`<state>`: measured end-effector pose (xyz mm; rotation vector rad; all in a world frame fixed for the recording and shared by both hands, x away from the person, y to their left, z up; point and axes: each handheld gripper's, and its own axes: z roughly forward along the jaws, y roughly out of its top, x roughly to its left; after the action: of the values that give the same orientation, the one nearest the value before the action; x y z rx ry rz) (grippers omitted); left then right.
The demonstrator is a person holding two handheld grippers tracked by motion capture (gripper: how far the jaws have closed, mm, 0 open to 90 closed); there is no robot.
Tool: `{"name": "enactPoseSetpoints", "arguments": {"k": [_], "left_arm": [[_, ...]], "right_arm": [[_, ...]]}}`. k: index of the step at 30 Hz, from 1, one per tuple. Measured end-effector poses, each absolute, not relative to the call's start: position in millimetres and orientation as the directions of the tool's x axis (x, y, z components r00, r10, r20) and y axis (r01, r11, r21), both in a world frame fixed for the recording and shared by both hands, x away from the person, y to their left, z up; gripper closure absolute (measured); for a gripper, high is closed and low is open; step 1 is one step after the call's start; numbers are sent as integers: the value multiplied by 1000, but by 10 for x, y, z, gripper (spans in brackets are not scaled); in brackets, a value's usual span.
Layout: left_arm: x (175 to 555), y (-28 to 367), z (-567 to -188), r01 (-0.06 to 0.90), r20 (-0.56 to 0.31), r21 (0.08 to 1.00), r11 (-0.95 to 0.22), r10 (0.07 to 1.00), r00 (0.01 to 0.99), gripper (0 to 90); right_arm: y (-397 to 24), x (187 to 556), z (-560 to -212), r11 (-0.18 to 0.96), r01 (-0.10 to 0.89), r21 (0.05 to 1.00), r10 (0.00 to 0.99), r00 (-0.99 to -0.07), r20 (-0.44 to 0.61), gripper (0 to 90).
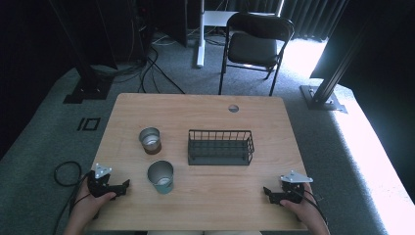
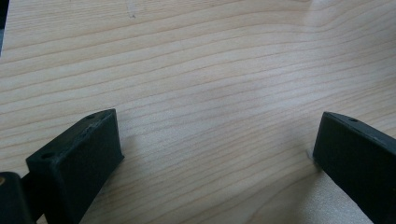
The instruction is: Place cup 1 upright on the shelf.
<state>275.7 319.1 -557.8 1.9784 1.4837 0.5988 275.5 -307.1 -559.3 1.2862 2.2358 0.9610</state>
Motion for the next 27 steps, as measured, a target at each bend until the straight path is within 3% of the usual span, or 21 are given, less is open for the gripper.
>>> {"name": "enactPoseSetpoints", "arguments": {"k": [27], "left_arm": [[2757, 3191, -5578, 696, 6, 688, -206, 961, 277, 16]], "right_arm": [[-3029, 2702, -5586, 340, 587, 735, 847, -531, 32, 109]]}}
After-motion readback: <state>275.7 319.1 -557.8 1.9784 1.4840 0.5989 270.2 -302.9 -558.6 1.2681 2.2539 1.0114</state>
